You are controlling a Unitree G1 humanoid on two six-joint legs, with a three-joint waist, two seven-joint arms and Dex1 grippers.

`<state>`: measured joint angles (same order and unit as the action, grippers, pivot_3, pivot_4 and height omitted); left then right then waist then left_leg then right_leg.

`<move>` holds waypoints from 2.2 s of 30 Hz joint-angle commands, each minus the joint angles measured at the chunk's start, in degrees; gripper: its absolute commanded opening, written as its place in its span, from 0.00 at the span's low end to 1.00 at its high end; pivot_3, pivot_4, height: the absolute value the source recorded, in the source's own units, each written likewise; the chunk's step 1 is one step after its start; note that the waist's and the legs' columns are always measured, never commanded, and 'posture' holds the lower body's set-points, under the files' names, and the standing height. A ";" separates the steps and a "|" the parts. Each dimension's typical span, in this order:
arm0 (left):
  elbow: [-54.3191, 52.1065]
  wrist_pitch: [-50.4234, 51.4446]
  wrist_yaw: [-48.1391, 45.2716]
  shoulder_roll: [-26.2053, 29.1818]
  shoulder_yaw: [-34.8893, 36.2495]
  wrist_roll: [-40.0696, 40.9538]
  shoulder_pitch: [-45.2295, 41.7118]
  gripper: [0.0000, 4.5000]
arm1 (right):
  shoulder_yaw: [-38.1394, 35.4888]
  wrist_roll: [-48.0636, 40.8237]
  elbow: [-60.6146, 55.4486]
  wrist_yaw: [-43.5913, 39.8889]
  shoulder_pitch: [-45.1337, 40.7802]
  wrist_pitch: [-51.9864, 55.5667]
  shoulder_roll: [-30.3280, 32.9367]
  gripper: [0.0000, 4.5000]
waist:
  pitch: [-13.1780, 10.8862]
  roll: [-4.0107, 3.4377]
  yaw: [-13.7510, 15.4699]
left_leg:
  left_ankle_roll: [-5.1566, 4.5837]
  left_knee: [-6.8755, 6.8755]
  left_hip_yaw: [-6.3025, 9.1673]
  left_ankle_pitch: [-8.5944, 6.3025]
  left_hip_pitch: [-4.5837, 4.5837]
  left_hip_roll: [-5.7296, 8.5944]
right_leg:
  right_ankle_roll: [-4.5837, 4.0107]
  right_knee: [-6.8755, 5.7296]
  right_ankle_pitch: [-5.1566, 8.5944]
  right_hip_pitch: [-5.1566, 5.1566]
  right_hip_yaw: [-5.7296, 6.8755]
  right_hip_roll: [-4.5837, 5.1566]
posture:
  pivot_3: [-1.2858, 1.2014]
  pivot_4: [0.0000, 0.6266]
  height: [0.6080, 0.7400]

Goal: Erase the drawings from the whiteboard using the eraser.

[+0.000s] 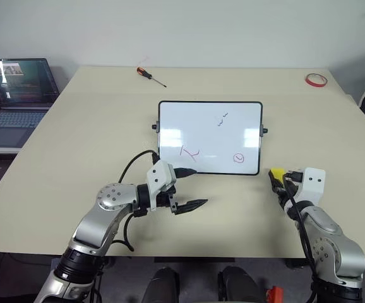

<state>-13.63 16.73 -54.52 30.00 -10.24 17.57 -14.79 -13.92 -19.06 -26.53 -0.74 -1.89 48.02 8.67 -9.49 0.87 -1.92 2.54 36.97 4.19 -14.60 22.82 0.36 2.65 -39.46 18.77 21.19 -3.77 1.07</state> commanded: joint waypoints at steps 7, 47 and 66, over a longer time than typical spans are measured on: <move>-1.39 -1.07 -0.04 -0.31 0.54 0.59 -1.60 1.00 | -1.12 1.17 -1.30 1.01 -0.71 -1.38 0.88 0.27 | 0.00 0.00 0.00 | 0.00 0.00 0.00 0.00 0.00 0.00 | 0.00 0.00 0.00 0.00 0.00 0.00 | 0.52 0.24 1.00; 3.87 -2.29 20.91 -8.43 3.66 -8.69 -3.86 1.00 | 9.75 10.61 27.33 -5.20 -32.38 -35.17 -1.80 0.27 | 0.00 0.00 -0.19 | 0.00 0.02 -0.07 0.00 0.01 -0.01 | 0.00 -0.10 -0.01 0.12 0.12 0.00 | 0.52 0.24 1.00; 2.34 -1.00 22.42 -8.06 5.17 -9.05 -4.09 1.00 | 18.05 16.08 36.41 -10.49 -34.50 -23.94 0.32 0.27 | 0.07 0.04 -0.38 | 0.00 0.04 -0.08 0.00 -0.05 -0.03 | -0.01 -0.16 -0.01 0.09 0.10 0.07 | 0.52 0.24 1.00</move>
<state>-8.61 15.99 -32.58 21.56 -6.35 8.52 -18.13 2.79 -3.39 9.45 -10.20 -37.61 21.52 9.15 -9.42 0.91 -2.30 2.55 37.01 4.11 -14.59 22.74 0.32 2.65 -39.64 18.76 21.27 -3.67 1.14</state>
